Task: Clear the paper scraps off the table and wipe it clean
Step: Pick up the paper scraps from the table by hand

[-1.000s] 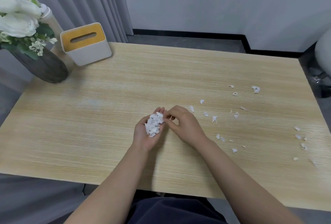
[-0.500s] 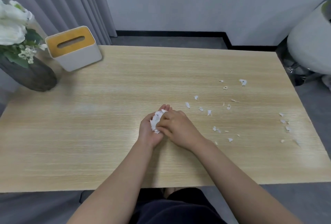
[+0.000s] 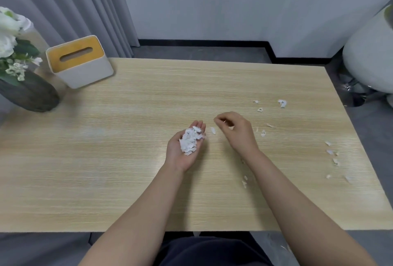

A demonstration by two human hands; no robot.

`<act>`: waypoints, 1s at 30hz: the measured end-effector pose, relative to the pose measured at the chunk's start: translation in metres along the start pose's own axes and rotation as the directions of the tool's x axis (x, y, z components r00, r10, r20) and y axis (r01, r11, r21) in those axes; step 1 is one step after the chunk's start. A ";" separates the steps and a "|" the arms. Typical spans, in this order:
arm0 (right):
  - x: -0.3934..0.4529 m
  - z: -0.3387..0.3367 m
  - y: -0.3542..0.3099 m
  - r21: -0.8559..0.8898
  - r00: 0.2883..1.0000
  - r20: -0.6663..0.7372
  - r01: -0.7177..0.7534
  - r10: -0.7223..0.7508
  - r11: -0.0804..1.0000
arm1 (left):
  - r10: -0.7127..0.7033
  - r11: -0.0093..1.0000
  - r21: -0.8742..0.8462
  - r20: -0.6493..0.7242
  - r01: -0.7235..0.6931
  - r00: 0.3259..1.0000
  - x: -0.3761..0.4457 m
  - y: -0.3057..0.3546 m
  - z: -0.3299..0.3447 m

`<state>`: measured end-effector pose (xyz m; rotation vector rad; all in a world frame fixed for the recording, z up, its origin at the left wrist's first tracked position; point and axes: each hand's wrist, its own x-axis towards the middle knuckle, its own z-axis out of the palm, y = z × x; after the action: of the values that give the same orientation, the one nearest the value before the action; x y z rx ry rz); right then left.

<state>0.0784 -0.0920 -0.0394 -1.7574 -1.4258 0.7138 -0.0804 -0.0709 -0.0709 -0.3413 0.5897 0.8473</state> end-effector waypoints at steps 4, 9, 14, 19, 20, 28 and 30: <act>0.034 -0.012 0.040 -0.106 0.996 -0.013 -0.094 0.093 0.990 | 0.012 1.000 -0.029 -0.027 -0.012 1.000 0.009 -0.012 0.006; 0.064 -0.005 0.081 -0.307 0.968 0.116 -0.180 0.224 0.934 | 0.045 0.995 -0.089 -0.020 -0.046 0.999 0.022 -0.021 0.005; 0.077 0.010 0.100 -0.392 0.943 0.231 -0.136 0.241 0.910 | 0.101 0.992 -0.070 -0.025 -0.102 0.995 0.031 -0.022 -0.003; 0.079 0.020 0.109 -0.488 0.948 0.269 -0.017 0.169 0.872 | 0.117 0.990 -0.069 -0.044 -0.120 0.992 0.028 -0.023 -0.010; 0.079 0.020 0.110 -0.495 0.949 0.271 -0.003 0.158 0.869 | 0.130 0.989 -0.065 -0.050 -0.133 0.990 0.028 -0.023 -0.011; 0.068 0.004 0.086 -0.319 0.964 0.254 0.003 0.083 0.948 | 0.178 0.979 -0.084 -0.073 -0.184 0.981 0.016 -0.034 -0.015; 0.059 -0.005 0.064 -0.196 0.971 0.240 0.038 0.010 0.980 | 0.180 0.981 -0.067 -0.054 -0.183 0.982 0.014 -0.038 -0.014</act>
<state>0.1312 -0.0422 -0.0870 -1.8592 -1.7234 0.8224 -0.0485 -0.0931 -0.0888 -0.3780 0.6422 1.0400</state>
